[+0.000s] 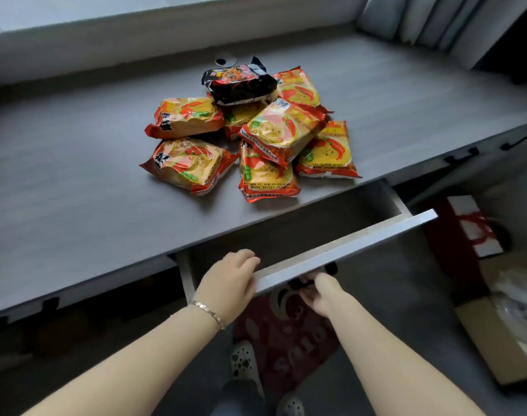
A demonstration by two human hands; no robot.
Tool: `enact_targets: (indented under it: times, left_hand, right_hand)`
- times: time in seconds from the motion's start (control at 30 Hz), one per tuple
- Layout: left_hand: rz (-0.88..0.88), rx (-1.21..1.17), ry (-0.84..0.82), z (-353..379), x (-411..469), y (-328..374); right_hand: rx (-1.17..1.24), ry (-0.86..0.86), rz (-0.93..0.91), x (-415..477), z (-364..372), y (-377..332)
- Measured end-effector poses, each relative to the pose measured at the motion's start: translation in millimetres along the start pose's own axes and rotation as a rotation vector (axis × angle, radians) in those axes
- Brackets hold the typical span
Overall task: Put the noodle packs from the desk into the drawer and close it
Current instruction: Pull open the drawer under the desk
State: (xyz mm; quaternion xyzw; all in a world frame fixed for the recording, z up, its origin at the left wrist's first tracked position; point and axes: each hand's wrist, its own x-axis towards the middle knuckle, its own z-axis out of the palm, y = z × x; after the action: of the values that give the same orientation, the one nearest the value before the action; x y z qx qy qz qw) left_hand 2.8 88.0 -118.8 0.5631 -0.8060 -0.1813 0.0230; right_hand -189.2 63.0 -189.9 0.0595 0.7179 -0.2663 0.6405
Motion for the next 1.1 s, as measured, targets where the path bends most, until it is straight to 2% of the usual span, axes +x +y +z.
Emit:
enact_targets:
  times: [0.07,0.13,0.2,0.27,0.37,0.43,0.53,0.6,0.8,0.9,0.97,1.1]
  left_hand:
    - [-0.064,-0.079,-0.225,12.2,-7.4,22.0]
    - [-0.12,-0.071,-0.364,21.9,-11.1,39.9]
    - [-0.148,-0.061,-0.387,26.1,-15.4,57.4]
    - [-0.197,-0.074,-0.435,32.0,-22.8,66.1]
    - [-0.27,-0.164,-0.51,41.5,-37.3,80.7]
    - [-0.334,-0.227,-0.549,47.4,-51.0,98.7]
    - [-0.392,-0.269,-0.612,56.6,-55.2,99.8]
    - [-0.399,-0.284,-0.654,61.4,-59.2,106.6]
    - [-0.421,-0.354,-0.752,74.3,-86.3,137.0]
    - [-0.378,-0.317,-0.769,67.4,-92.6,146.1]
    - [-0.366,-0.287,-0.675,49.5,-86.4,145.7]
    - [-0.428,-0.243,-0.268,-12.6,-55.4,118.4]
  right_hand:
    - [-0.015,0.026,-0.003,-6.9,-22.4,9.6]
    - [-0.046,0.188,-0.112,-11.2,-40.0,16.0]
    - [-0.005,0.393,-0.358,-22.5,-60.6,21.9]
    - [-0.201,0.493,-0.647,-38.4,-78.3,32.9]
    - [-0.537,0.482,-0.937,-55.9,-110.9,48.3]
    - [-0.715,0.372,-1.029,-68.9,-135.2,55.0]
    - [-0.963,0.139,-0.952,-72.5,-138.8,54.5]
    - [-1.08,0.047,-0.889,-76.8,-141.1,53.5]
    - [-1.23,-0.032,-0.767,-94.8,-142.5,49.5]
    - [-1.267,-0.056,-0.782,-108.1,-135.1,40.6]
    - [-1.284,-0.059,-0.799,-119.0,-127.6,31.7]
    - [-1.314,-0.062,-0.854,-141.7,-102.1,4.8]
